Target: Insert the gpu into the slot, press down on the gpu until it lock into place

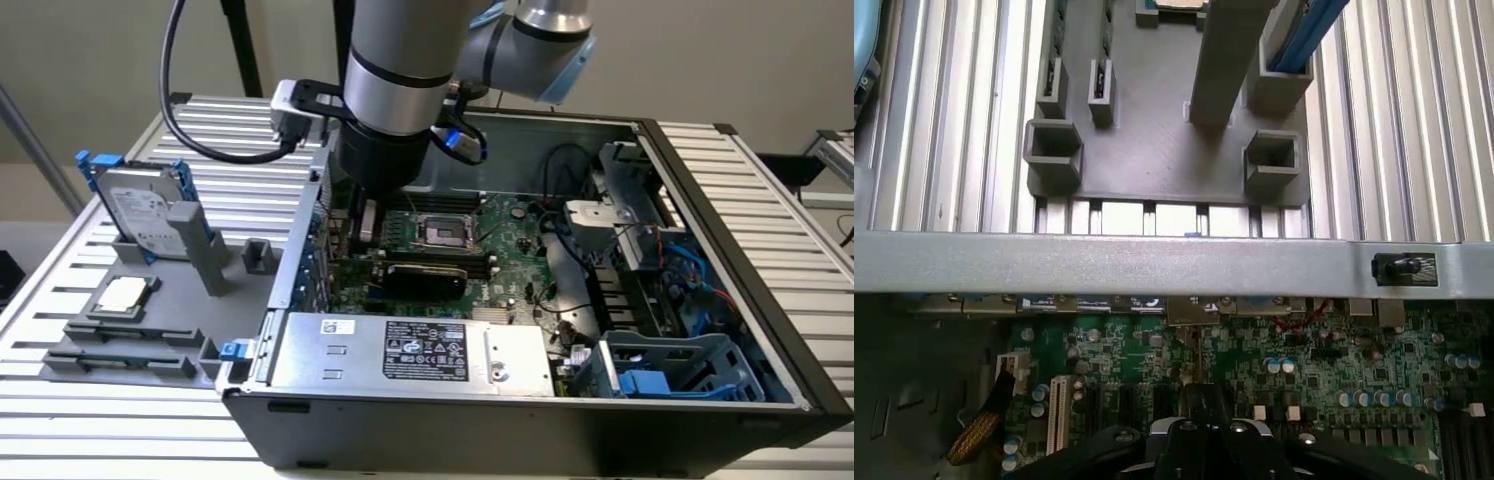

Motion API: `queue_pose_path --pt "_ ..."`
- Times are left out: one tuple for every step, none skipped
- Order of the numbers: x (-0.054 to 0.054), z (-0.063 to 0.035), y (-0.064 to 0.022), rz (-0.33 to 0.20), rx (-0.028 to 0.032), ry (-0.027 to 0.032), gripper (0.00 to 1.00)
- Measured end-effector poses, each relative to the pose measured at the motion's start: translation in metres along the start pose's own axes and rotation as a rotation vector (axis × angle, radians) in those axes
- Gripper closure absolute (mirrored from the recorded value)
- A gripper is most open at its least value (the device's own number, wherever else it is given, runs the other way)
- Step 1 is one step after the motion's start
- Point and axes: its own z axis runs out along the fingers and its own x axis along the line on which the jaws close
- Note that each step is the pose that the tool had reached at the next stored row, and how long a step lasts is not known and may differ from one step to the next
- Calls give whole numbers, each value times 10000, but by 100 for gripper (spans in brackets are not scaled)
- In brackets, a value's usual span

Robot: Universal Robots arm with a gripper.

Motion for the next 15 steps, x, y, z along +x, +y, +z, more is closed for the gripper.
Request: queue_pose_path --pt "0 1 2 -1 -44 34 89" --pt "0 1 2 -26 -71 93 89" --pt "0 1 2 -76 -81 157 89" --pt "0 2 3 -141 -85 212 89" --pt "0 -1 3 -223 -89 248 89" --pt "0 -8 4 -317 -98 270 89" --pt "-1 -18 6 -417 -110 290 89" --pt "-2 -33 9 -517 -125 309 89" --pt "-3 -49 13 -618 -146 330 89" --pt "-4 -56 14 -736 -173 350 89" --pt "-4 -57 14 -860 -193 370 89" --pt "-4 -57 15 -929 -199 378 89" --pt "-4 -57 14 -975 -202 386 89" --pt "-4 -58 14 -975 -202 387 89" --pt "-4 -58 14 -975 -203 389 89"
